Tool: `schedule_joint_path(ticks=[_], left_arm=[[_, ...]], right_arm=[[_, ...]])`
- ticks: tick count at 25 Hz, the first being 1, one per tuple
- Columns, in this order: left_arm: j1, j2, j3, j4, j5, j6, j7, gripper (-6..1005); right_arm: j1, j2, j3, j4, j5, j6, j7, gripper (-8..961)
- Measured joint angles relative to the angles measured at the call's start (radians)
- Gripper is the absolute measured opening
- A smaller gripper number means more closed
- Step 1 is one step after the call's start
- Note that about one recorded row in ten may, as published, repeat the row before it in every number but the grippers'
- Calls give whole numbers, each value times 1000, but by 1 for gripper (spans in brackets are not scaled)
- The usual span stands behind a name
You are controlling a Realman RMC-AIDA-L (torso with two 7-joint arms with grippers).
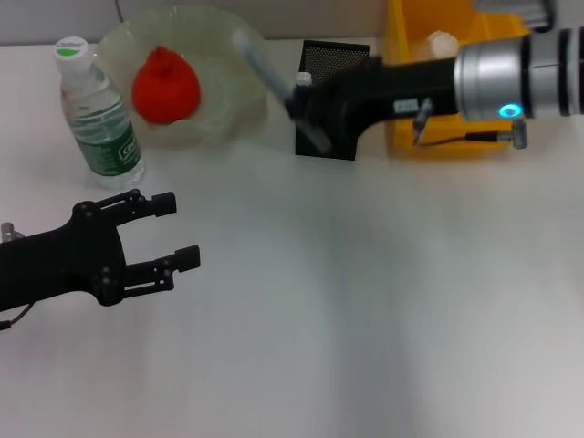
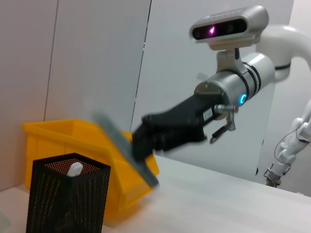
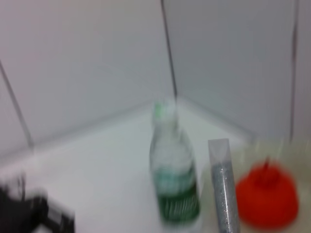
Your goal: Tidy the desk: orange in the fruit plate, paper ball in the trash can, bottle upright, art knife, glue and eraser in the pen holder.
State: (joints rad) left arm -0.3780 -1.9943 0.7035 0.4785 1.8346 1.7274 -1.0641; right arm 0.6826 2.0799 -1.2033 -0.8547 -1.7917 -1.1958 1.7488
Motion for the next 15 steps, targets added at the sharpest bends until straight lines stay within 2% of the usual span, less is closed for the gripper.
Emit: schedule_joint_path(ticks=[8, 15], left_arm=[[-3, -4, 1, 0, 0, -2, 10, 798], [-5, -10, 1, 0, 0, -6, 27, 798]], right_arm=[[-32, -1, 121, 167, 284, 13, -292, 132], [8, 1, 135, 288, 389, 149, -410, 134]])
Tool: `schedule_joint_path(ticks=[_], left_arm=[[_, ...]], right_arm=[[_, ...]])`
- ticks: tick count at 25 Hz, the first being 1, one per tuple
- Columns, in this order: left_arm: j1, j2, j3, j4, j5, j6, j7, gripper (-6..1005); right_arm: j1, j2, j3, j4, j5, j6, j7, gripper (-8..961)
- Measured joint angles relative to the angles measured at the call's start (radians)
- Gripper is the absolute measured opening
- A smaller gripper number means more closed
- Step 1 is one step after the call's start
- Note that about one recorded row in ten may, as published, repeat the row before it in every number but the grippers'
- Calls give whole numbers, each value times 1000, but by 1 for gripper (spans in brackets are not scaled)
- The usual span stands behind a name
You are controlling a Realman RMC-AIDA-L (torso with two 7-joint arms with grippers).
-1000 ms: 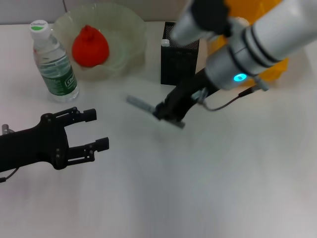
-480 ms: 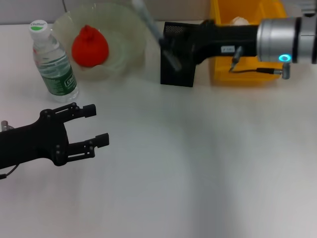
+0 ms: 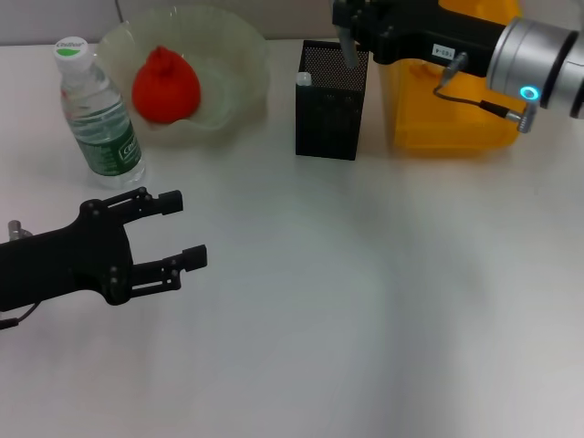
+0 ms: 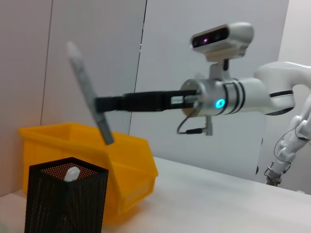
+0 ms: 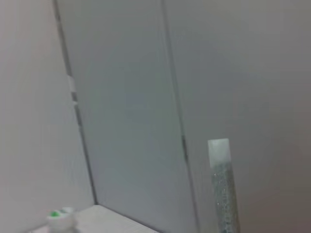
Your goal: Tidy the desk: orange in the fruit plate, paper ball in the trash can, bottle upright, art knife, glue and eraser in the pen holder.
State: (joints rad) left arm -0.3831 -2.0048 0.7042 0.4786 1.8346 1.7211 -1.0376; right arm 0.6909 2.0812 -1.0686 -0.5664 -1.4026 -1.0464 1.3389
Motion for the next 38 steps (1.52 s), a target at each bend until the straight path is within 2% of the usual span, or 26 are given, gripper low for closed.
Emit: schedule_joint_path(ticks=[7, 24, 27, 32, 38], left_arm=[[2, -1, 0, -3, 0, -3, 2, 798], [9, -3, 0, -2, 0, 4, 4, 798], [11, -3, 0, -3, 0, 5, 4, 798], [12, -3, 0, -3, 0, 8, 4, 798], [12, -3, -2, -3, 0, 19, 2, 798]], right_arm=[[54, 0, -6, 70, 4, 124, -14, 136], [76, 0, -8, 123, 0, 155, -8, 140], [77, -1, -8, 125, -1, 167, -7, 331], [72, -1, 0, 122, 5, 171, -5, 565], [57, -2, 5, 104, 23, 143, 48, 687]])
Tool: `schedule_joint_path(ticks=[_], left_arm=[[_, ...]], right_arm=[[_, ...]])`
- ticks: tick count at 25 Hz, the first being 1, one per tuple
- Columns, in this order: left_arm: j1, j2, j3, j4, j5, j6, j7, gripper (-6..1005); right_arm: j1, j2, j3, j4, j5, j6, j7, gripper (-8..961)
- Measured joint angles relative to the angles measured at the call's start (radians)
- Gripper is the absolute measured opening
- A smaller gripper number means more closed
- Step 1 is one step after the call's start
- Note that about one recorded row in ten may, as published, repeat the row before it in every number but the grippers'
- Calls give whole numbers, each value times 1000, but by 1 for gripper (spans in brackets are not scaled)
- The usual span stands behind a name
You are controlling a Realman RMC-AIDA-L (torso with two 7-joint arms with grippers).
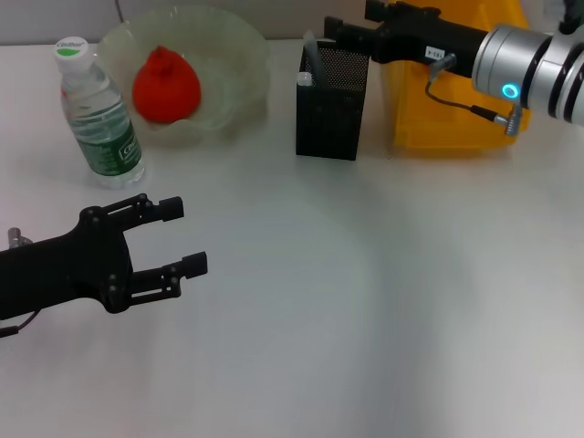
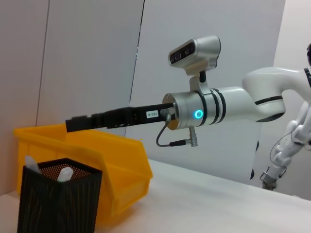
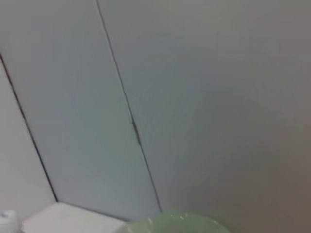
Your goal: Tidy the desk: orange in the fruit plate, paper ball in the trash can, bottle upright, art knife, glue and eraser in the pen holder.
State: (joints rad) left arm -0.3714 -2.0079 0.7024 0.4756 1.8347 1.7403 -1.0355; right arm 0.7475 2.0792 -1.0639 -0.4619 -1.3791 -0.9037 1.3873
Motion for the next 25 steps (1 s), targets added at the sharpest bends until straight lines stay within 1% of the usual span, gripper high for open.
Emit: schedule_joint_path(ticks=[2, 5, 6, 7, 8, 9, 10, 13, 14, 15, 18, 21, 25], left_arm=[[-2, 0, -5, -2, 0, 11, -5, 798], [-10, -2, -7, -6, 0, 33, -12, 798], [-13, -4, -6, -6, 0, 38, -13, 798], [-19, -8, -2, -6, 3, 42, -15, 798], [-25, -12, 2, -6, 7, 43, -19, 798], [-31, -14, 6, -6, 14, 44, -25, 798], [-35, -16, 10, -6, 20, 43, -31, 798], [-39, -18, 15, -6, 31, 43, -39, 798], [-39, -18, 15, -6, 31, 43, -39, 798], [-39, -18, 15, -6, 31, 43, -39, 798], [-39, -18, 15, -6, 37, 44, -41, 798], [-49, -12, 16, 0, 48, 53, -41, 798], [-59, -9, 16, 0, 51, 50, -48, 798]], right_arm=[[-29, -1, 9, -32, 5, -64, 26, 727], [-103, -2, 30, -93, 20, -279, 38, 788], [-131, -3, 35, -110, 22, -365, 36, 788], [-178, -12, 31, -124, 11, -518, 20, 788], [-178, -12, 31, -124, 11, -518, 20, 788], [-213, -25, 28, -123, -29, -617, -6, 788], [-213, -25, 28, -123, -29, -617, -6, 788], [-243, -35, 32, -101, -108, -702, -69, 787], [-257, -37, 33, -85, -156, -731, -112, 787], [-257, -37, 33, -85, -156, -731, -112, 787], [-266, -37, 33, -73, -237, -749, -138, 788], [-269, -37, 33, -66, -303, -749, -142, 788], [-270, -38, 34, -64, -334, -745, -156, 788]])
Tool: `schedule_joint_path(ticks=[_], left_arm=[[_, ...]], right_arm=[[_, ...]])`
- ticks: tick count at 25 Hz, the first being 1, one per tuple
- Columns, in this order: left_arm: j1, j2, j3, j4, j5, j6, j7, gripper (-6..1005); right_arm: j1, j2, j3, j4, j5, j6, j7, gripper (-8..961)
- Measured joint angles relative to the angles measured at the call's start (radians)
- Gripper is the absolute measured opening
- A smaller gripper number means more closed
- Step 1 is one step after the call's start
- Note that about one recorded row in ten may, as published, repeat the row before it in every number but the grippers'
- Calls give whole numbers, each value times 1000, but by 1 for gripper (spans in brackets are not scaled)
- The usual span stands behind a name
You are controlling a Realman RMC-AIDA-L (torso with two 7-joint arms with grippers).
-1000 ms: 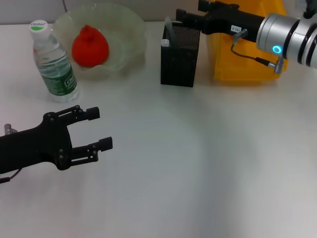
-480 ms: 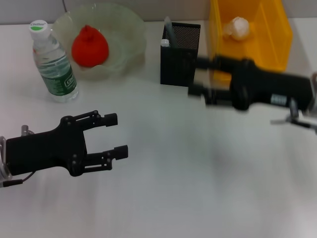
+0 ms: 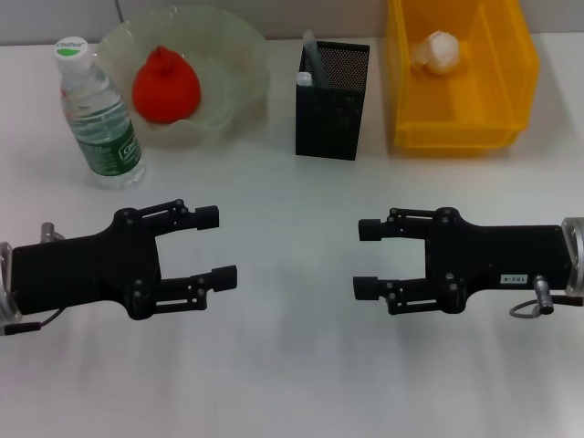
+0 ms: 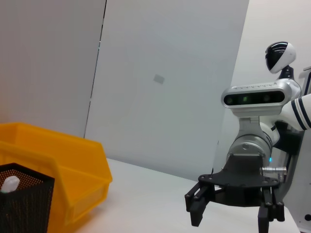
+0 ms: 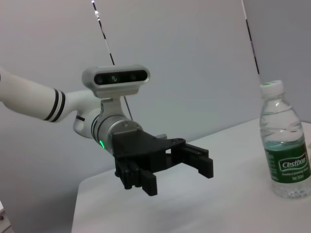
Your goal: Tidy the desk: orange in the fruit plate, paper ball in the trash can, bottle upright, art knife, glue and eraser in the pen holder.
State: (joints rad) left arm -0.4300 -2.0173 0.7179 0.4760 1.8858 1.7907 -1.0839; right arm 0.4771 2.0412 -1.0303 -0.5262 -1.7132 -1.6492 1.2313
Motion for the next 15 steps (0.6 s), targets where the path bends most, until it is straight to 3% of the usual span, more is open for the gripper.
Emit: schedule_joint_path(ticks=[15], left_arm=[[-14, -3, 0, 1, 12, -6, -19, 798]], right_arm=[[5, 0, 4, 0, 0, 1, -15, 788]])
